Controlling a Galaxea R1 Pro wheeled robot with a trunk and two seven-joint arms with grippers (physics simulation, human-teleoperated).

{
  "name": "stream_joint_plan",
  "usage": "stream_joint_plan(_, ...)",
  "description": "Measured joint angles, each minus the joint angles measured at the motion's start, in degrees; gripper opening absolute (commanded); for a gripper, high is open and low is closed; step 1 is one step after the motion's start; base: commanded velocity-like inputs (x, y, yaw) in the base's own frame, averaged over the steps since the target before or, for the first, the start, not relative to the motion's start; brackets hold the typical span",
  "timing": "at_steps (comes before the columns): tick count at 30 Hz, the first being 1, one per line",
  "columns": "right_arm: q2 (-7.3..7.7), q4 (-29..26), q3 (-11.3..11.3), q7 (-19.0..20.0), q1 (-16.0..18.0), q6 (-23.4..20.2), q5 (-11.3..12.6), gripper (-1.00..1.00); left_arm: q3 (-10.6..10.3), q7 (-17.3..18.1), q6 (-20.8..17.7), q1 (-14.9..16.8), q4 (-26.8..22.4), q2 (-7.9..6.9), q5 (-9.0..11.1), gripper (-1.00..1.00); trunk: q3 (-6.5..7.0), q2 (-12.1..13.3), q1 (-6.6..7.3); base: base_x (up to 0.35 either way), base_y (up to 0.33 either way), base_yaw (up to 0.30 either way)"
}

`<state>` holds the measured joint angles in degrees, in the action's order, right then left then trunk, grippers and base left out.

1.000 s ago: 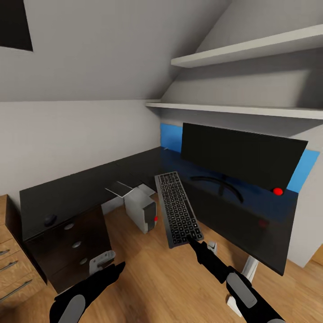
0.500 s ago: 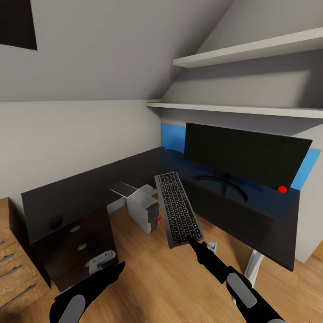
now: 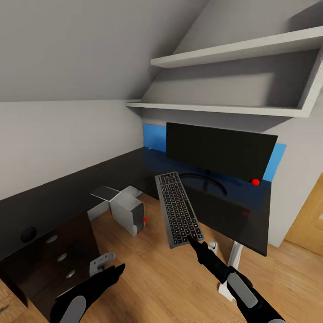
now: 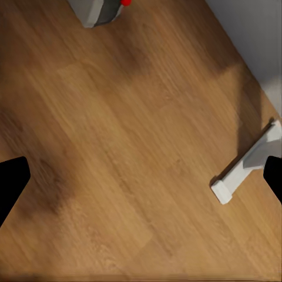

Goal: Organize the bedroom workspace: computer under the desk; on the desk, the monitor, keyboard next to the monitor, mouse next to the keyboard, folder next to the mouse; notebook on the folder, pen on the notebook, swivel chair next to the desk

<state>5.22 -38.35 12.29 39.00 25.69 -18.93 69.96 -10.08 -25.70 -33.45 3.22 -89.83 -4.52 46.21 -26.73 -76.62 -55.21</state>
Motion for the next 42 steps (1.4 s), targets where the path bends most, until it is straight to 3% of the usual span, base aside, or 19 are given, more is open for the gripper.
stream_joint_plan(6,0.00,0.0,0.0,0.0,0.0,0.0,0.0,-1.00,0.0,0.1,0.3,-0.8,0.3,-0.11,-0.1,1.00,0.00,0.0,0.00,0.000,0.000,-0.265)
stream_joint_plan(11,0.04,0.0,0.0,0.0,0.0,-0.1,0.1,-1.00,0.1,0.1,2.0,-5.8,0.4,-0.28,-1.1,1.00,-0.02,0.0,0.00,0.000,0.000,-0.141)
stream_joint_plan(14,0.12,-0.1,0.0,0.3,0.0,-0.2,0.1,-1.00,0.1,0.3,7.0,-9.9,2.0,-1.11,-5.0,1.00,-0.02,0.0,0.00,0.000,0.000,-0.020)
stream_joint_plan(16,0.15,0.0,0.0,1.8,0.0,-0.3,0.2,-1.00,0.1,0.6,14.9,-11.8,5.8,-2.31,-8.2,1.00,-0.01,0.0,0.01,0.000,0.000,-0.006)
stream_joint_plan(18,0.16,0.0,0.0,2.6,0.0,-0.7,0.3,-1.00,0.1,1.0,18.8,-12.3,8.6,-3.02,-9.4,1.00,-0.01,0.0,0.00,0.000,0.000,-0.003)
stream_joint_plan(20,0.16,-0.1,0.1,2.8,0.0,-2.3,0.3,-1.00,0.1,1.3,20.2,-12.6,10.2,-3.56,-9.8,1.00,-0.01,0.0,0.00,0.000,0.000,-0.001)
stream_joint_plan(26,-1.78,1.1,0.0,3.5,0.0,-2.3,0.9,-1.00,0.2,1.3,21.0,-12.8,11.7,-2.17,-10.0,1.00,-0.01,0.0,0.01,0.000,0.000,0.000)
stream_joint_plan(28,-1.44,1.8,0.0,4.0,0.0,-2.7,-0.1,-1.00,0.2,1.4,20.4,-12.8,12.3,-1.91,-10.2,1.00,-0.02,0.0,0.00,0.000,0.000,0.000)
stream_joint_plan(42,-1.22,3.3,0.1,7.7,0.0,-4.0,0.1,-1.00,0.2,1.4,20.1,-12.8,13.8,-1.76,-10.3,1.00,0.02,0.0,0.00,0.000,0.000,-0.025)
